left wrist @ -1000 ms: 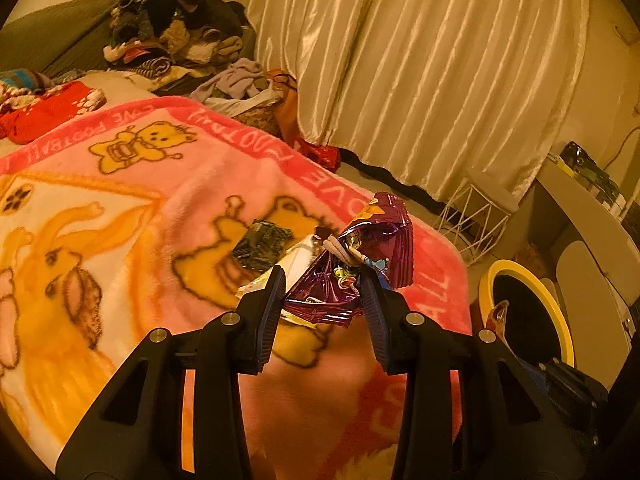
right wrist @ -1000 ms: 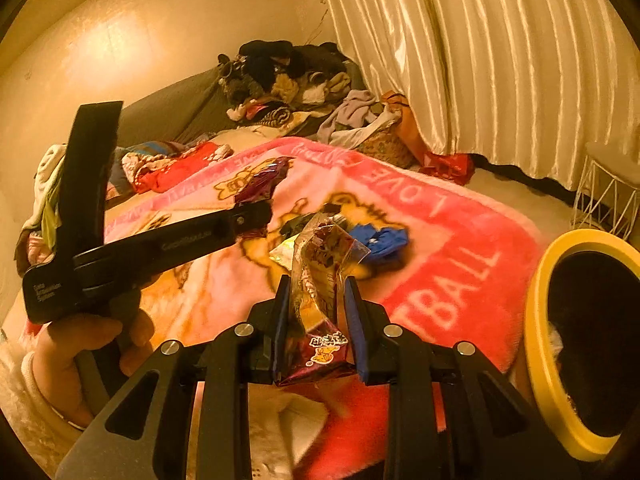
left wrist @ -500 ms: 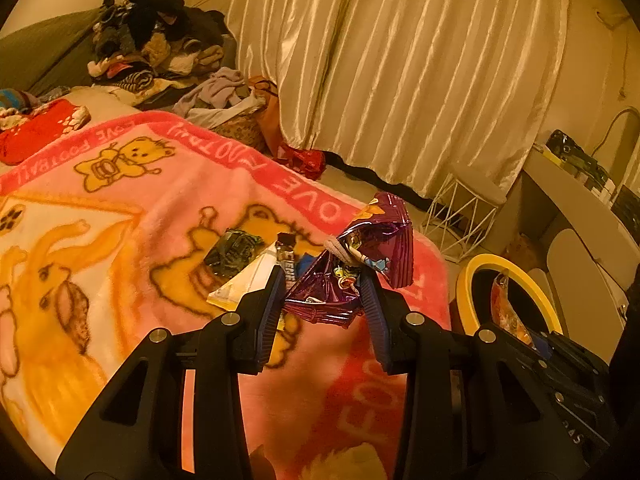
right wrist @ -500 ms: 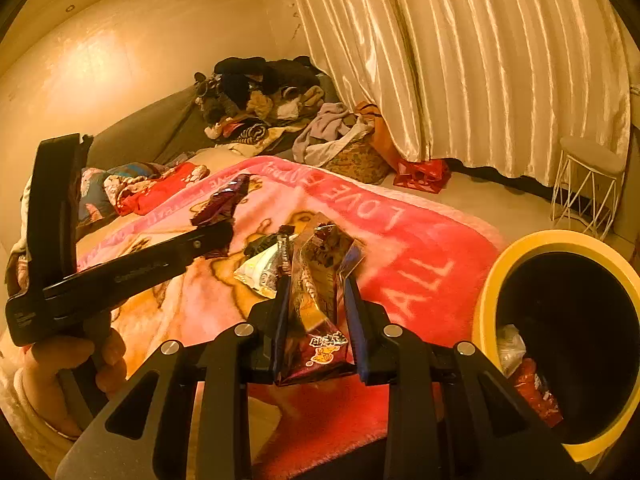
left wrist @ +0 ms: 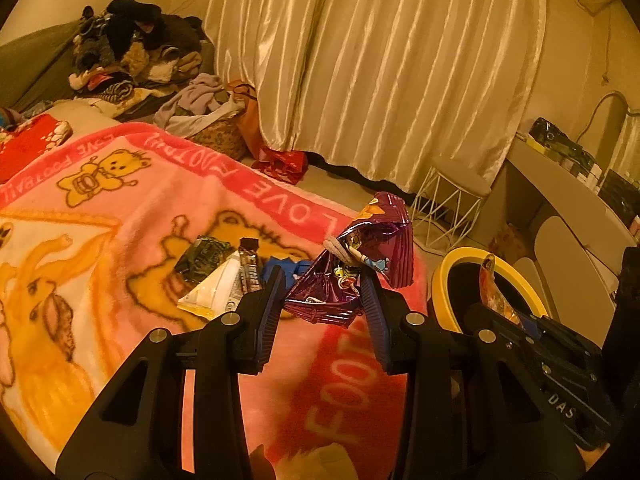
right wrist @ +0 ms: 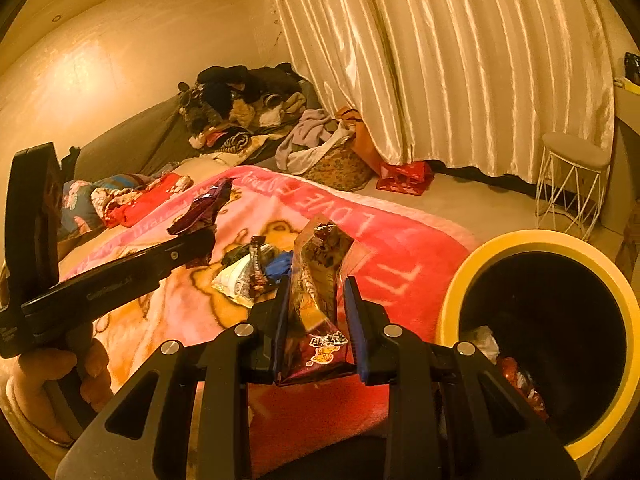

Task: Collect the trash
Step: 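Carry the foil wrapper and snack bag with both tools over the bin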

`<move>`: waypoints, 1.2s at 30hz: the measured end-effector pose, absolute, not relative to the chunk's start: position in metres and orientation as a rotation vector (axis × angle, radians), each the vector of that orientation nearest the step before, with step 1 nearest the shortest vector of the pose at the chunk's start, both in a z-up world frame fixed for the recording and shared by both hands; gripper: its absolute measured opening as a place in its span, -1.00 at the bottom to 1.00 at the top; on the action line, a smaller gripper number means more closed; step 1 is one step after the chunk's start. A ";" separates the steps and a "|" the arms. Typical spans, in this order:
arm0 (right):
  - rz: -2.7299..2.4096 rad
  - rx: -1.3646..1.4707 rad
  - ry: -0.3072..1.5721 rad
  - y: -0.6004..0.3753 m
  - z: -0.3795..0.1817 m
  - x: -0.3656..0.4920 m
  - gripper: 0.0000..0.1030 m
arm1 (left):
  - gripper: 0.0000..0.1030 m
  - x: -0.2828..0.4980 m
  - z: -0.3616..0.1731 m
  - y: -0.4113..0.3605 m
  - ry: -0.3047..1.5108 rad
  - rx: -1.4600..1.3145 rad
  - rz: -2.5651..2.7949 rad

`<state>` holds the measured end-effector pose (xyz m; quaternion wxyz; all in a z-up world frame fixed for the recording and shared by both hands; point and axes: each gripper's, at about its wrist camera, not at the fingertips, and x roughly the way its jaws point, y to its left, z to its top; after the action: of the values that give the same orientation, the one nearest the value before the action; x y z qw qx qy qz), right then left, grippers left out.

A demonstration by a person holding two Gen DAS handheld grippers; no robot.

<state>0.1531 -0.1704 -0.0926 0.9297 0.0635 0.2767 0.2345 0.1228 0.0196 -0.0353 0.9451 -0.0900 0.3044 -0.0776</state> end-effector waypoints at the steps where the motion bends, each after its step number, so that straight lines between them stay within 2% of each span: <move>1: 0.476 0.132 0.566 -0.172 -0.093 0.154 -0.51 | -0.39 0.122 -0.035 0.018 0.620 -0.181 -0.162; 36: 0.329 0.201 0.556 -0.230 -0.095 0.167 -0.51 | -0.39 0.122 -0.032 -0.047 0.622 -0.108 -0.294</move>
<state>0.1667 -0.2301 -0.0953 0.9433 0.0985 0.2728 0.1613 0.1216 -0.0470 -0.0316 0.9399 -0.0529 0.3049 -0.1441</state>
